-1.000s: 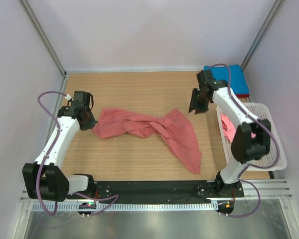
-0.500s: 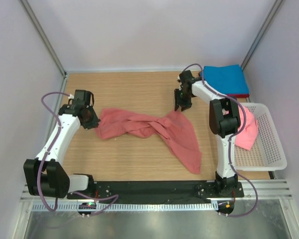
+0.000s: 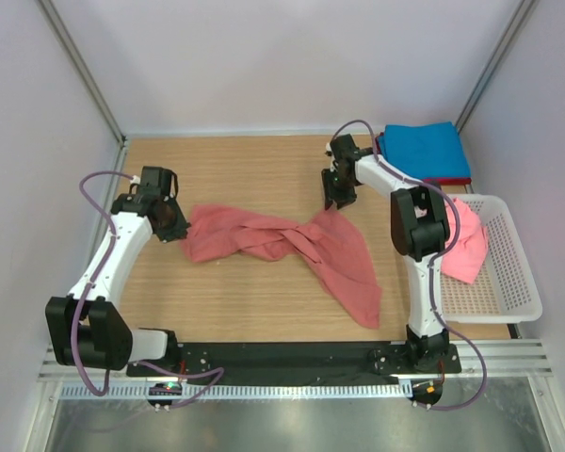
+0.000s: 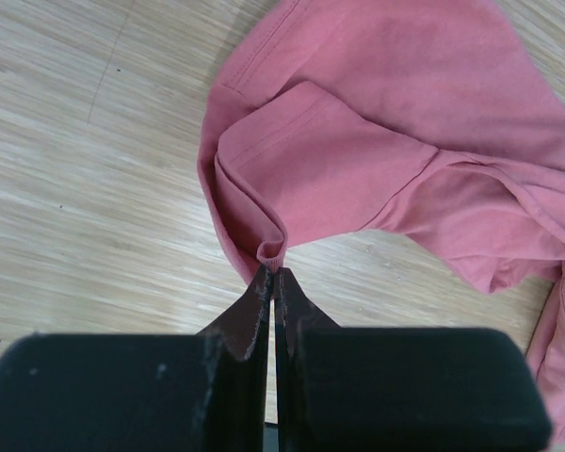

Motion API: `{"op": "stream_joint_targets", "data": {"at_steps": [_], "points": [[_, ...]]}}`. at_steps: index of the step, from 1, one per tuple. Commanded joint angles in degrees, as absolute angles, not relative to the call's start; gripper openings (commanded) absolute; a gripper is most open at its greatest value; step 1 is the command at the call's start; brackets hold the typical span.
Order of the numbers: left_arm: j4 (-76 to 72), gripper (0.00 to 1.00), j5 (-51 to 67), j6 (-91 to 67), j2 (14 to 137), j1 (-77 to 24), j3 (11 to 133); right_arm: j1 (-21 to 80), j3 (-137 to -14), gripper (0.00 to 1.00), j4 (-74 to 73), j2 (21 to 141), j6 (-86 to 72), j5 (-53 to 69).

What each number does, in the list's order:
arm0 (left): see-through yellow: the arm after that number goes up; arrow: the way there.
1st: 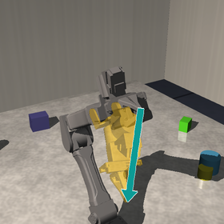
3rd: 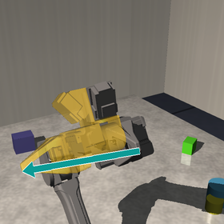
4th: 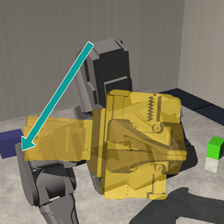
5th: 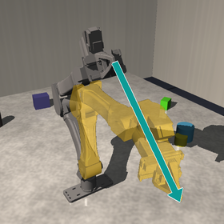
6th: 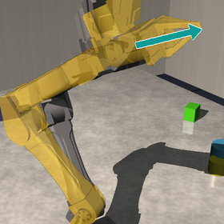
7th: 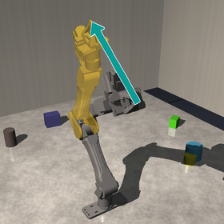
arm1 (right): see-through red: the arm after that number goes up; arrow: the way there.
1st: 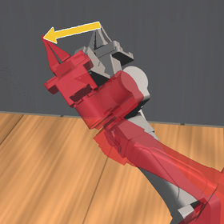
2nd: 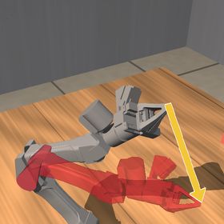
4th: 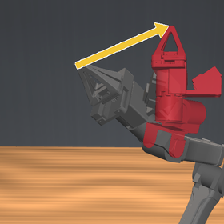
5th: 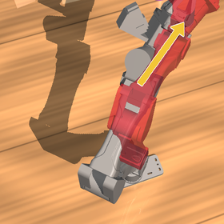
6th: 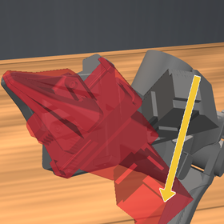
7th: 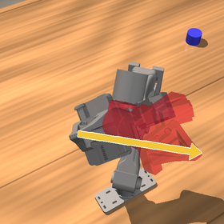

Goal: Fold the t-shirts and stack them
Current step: Flatten the tshirt out

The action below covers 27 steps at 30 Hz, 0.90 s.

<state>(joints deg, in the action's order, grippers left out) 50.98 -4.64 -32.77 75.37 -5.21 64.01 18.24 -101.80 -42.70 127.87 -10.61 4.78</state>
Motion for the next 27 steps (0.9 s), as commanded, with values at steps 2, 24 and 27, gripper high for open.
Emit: {"op": "stream_joint_targets", "data": {"at_steps": [2,24,27], "points": [[49.9,0.00,-3.4,-32.4,74.8,-5.0,65.0,19.5,-97.9,0.45,-40.0,125.2,-9.8,4.1],[47.5,0.00,-2.7,-34.0,74.0,-5.0,64.8,22.1,-100.5,0.24,-38.7,126.1,-12.5,1.0],[43.6,0.00,-3.7,-35.1,74.1,-5.0,65.4,22.3,-103.7,0.01,-39.3,124.3,-13.6,0.3]]}}
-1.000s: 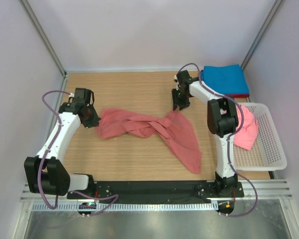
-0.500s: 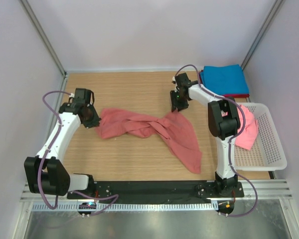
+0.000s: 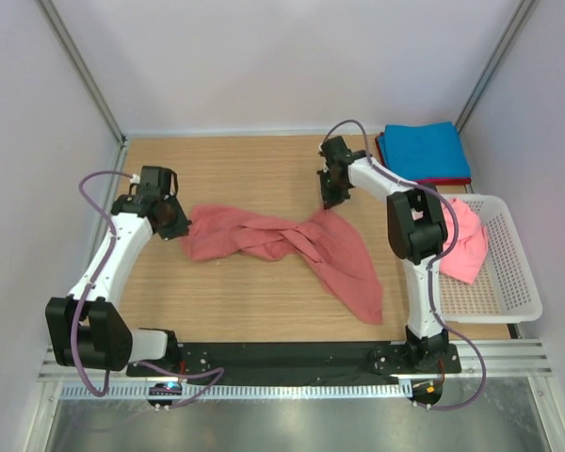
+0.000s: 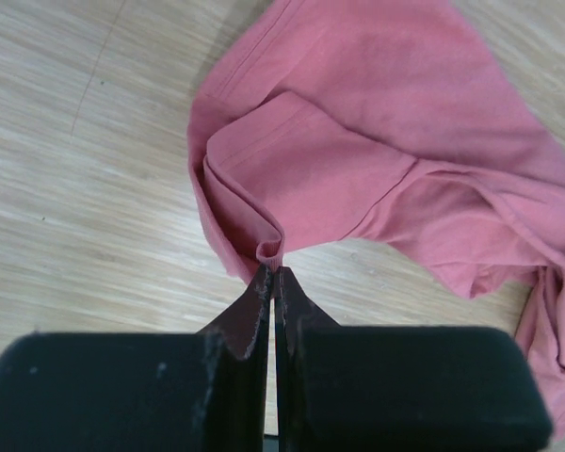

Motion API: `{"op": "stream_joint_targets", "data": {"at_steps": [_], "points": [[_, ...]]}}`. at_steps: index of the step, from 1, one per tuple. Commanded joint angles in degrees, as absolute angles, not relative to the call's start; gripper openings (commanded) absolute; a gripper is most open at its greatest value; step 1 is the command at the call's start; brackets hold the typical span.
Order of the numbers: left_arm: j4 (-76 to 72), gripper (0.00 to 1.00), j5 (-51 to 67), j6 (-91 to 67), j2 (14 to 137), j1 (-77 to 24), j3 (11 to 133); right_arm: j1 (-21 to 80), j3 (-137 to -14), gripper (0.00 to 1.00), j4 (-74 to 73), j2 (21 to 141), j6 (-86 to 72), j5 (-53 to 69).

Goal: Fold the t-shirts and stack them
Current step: Flatten the tshirt out

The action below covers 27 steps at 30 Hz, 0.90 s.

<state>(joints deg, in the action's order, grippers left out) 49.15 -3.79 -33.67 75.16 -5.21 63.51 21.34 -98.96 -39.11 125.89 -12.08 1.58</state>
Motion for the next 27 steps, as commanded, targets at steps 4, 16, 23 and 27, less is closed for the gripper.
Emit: {"op": "stream_joint_targets", "data": {"at_steps": [4,16,23,27], "points": [[41.9,0.00,-5.2,-37.3,74.4,-5.0,71.3,22.5,-109.6,0.01,-45.4,117.4,-16.8,-12.2],[57.9,0.00,-20.3,-34.6,68.2,-6.9,113.1,22.5,-116.8,0.01,-51.9,77.6,-21.8,-23.7],[57.7,0.00,-9.9,-24.1,68.8,-6.9,137.5,22.4,-120.3,0.01,-45.1,63.9,-25.4,-17.1],[54.3,0.00,-11.5,-20.1,67.0,-6.9,138.5,22.4,-120.0,0.01,-45.2,62.4,-28.3,-13.8]]}}
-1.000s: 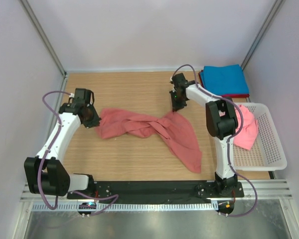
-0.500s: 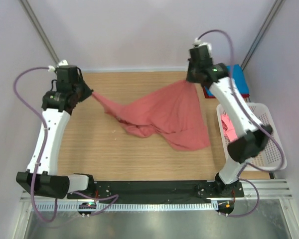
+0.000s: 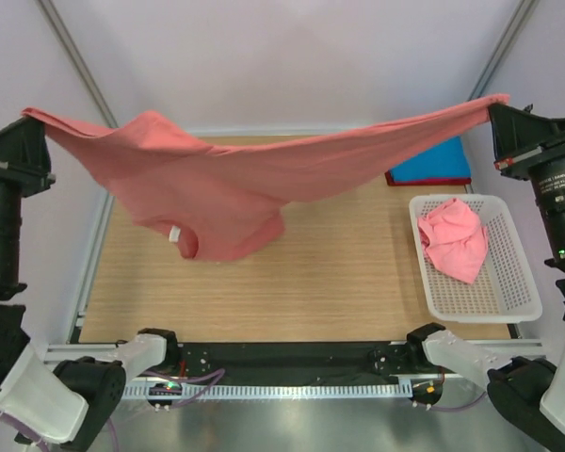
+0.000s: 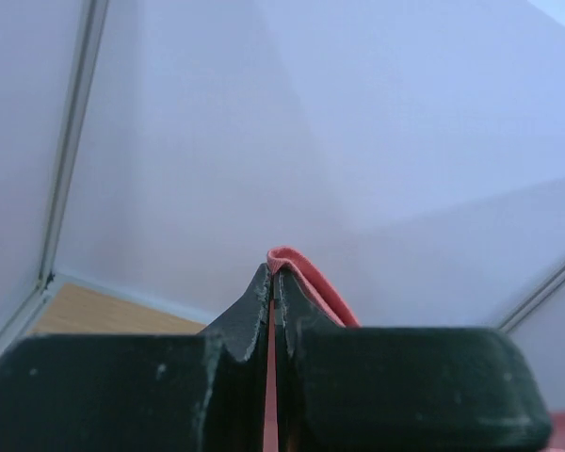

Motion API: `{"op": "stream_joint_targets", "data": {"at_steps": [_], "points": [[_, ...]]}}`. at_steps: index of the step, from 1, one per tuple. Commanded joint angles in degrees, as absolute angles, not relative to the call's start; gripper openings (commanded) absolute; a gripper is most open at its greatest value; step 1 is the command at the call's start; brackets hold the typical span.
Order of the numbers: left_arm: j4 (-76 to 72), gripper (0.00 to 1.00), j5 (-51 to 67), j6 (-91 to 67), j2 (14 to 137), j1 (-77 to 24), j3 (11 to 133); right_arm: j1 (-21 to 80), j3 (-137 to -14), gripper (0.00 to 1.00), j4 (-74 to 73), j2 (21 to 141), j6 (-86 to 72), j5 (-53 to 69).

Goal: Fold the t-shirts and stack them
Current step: Flatten the tshirt out

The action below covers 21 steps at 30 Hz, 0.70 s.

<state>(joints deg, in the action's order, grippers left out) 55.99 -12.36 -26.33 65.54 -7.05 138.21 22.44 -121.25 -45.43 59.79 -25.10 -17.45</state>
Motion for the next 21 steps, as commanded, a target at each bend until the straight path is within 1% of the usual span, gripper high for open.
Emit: {"op": "stream_joint_targets", "data": {"at_steps": [1,9,16,18,21], "points": [[54.8,0.00,-12.3,-19.6,67.1,-6.9,139.1,22.4,-120.0,0.01,-45.9,62.7,-28.6,-13.4],[54.5,0.00,-16.3,-14.6,70.2,-6.9,137.2,22.4,-117.7,0.01,-46.9,64.2,-28.0,-12.0],[51.3,0.00,-12.2,-14.6,78.0,-6.9,140.1,22.5,-115.1,0.01,-48.3,66.4,-25.1,-11.0],[50.4,0.00,-12.4,-14.4,79.3,-6.9,140.7,22.5,-116.1,0.01,-47.5,67.5,-23.9,-11.0],[48.1,0.00,-12.8,-14.5,81.4,-6.9,143.0,22.4,-122.9,0.01,-49.6,71.8,-23.1,-10.6]]}}
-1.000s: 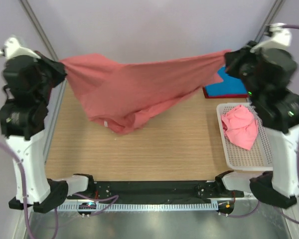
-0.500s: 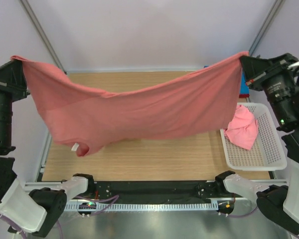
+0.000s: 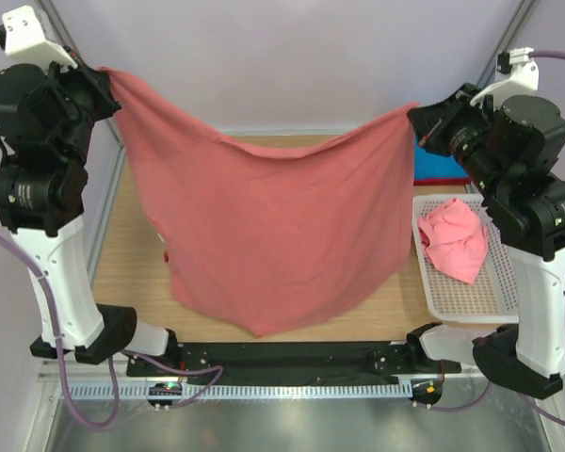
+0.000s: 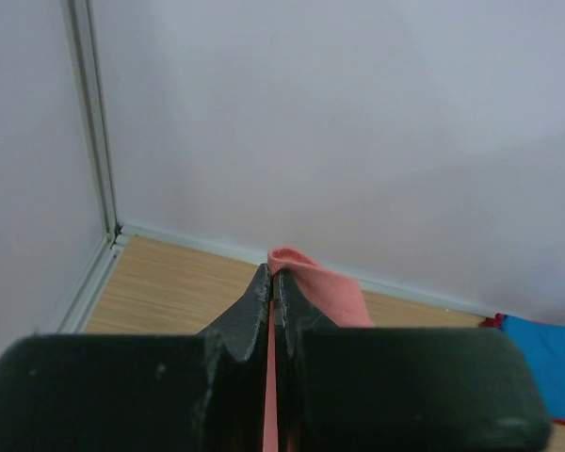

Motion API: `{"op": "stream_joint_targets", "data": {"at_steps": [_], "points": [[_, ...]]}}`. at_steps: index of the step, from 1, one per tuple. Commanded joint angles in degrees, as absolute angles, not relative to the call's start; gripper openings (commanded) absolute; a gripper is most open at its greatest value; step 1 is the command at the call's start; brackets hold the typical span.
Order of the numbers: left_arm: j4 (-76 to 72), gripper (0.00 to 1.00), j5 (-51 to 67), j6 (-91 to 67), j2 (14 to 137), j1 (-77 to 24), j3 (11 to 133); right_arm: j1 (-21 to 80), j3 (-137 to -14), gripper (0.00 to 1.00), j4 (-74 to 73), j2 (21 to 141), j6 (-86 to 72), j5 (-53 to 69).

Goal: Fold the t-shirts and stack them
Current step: Flatten the tshirt out

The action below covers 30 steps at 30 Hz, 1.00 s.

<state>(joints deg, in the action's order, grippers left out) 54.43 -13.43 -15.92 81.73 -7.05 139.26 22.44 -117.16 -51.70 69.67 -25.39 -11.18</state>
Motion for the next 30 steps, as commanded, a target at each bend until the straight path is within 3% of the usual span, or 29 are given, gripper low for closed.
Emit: {"op": "stream_joint_targets", "data": {"at_steps": [1,5,10,16,19,30], "points": [[47.6,0.00,-13.5,-14.9,81.6,-6.9,144.0,22.4,-128.2,0.01,-50.9,73.1,-23.2,-10.3],[45.5,0.00,-14.7,-16.3,77.0,-6.9,141.9,22.4,-134.2,0.01,-55.3,75.9,-25.8,-8.4],[40.3,0.00,-17.8,-19.4,67.4,-6.9,136.0,22.4,-124.9,0.01,-51.3,65.6,-30.9,-4.2],[47.4,0.00,-15.1,-28.7,65.0,-6.9,144.9,22.4,-121.5,0.01,-50.4,53.7,-36.0,-1.0],[47.9,0.01,-12.1,-32.6,61.7,-6.9,143.1,22.4,-124.3,0.01,-51.7,50.7,-39.0,-2.5],[48.3,0.01,-9.1,-37.7,61.3,-6.9,145.7,22.5,-129.6,0.01,-55.5,50.3,-42.2,-3.7]]}}
